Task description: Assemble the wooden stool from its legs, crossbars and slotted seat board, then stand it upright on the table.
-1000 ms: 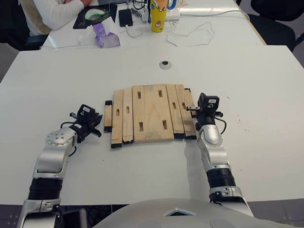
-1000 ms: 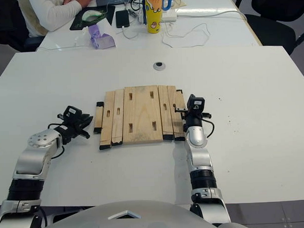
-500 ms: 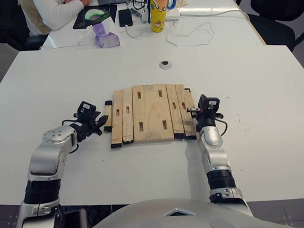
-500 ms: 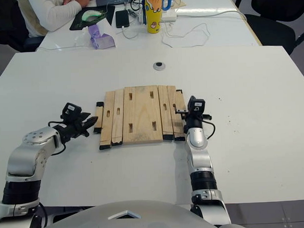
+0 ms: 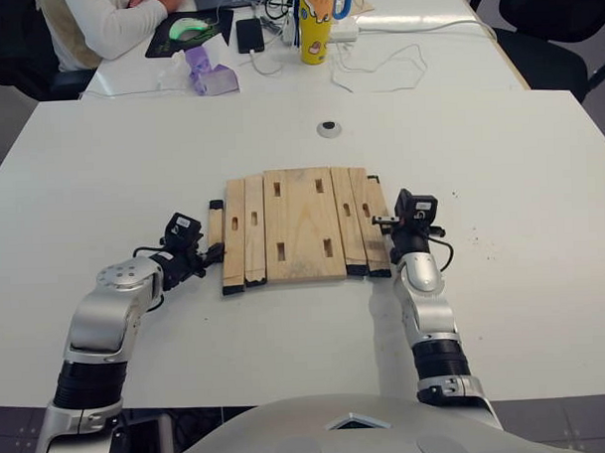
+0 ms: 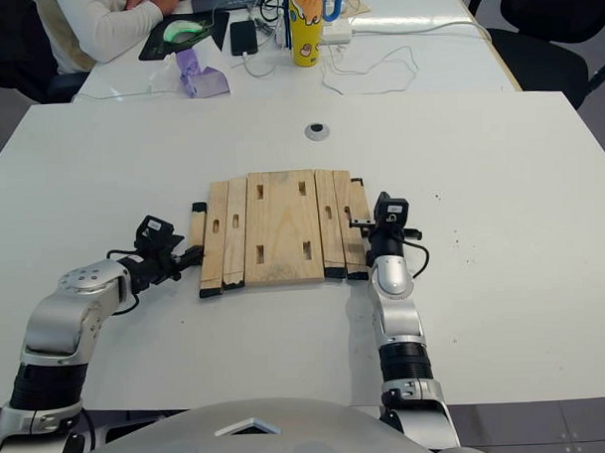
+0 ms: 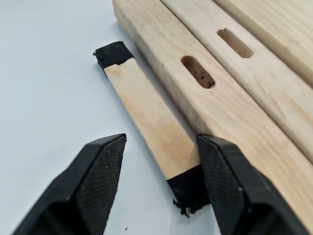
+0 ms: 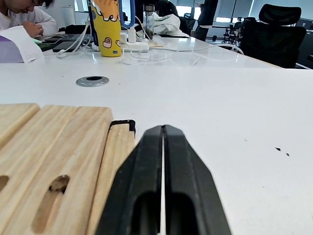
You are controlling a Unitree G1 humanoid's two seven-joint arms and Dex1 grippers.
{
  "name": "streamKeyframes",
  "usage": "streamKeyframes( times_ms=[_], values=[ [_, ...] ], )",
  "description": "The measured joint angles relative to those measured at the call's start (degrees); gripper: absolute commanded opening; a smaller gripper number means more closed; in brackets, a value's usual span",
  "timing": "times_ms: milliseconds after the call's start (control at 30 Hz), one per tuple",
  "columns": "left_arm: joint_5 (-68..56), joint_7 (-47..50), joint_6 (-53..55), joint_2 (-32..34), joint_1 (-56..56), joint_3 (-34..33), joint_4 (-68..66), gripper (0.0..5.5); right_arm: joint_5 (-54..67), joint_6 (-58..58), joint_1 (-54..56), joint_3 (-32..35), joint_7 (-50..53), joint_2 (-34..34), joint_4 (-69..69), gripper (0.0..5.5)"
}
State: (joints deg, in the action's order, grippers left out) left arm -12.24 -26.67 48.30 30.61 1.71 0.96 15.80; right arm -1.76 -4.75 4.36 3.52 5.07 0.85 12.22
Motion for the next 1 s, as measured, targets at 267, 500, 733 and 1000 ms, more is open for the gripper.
streamKeyframes(
  times_ms=[267, 500, 733, 1000],
  values=[
    [0.89, 0.31, 2.41, 1.64, 1.51, 0.89, -0.36, 1.78, -0.03, 0.02, -0.03, -0.03, 0.21, 0.1, -0.15, 0.0],
    [1.64, -1.33, 2.86, 5.25, 3.15, 0.52, -3.41, 1.6, -0.04, 0.02, -0.02, -0.09, 0.37, 0.2, -0.15, 0.0],
    [1.86, -2.7, 1.18, 5.82, 3.61, 1.18, -5.39, 1.36, -0.06, 0.0, -0.02, -0.31, 0.46, 0.36, -0.13, 0.0],
    [2.31, -1.75, -0.92, 5.32, 3.87, 0.52, -6.44, 1.35, -0.07, 0.0, -0.01, -0.41, 0.47, 0.33, -0.11, 0.0]
  ],
)
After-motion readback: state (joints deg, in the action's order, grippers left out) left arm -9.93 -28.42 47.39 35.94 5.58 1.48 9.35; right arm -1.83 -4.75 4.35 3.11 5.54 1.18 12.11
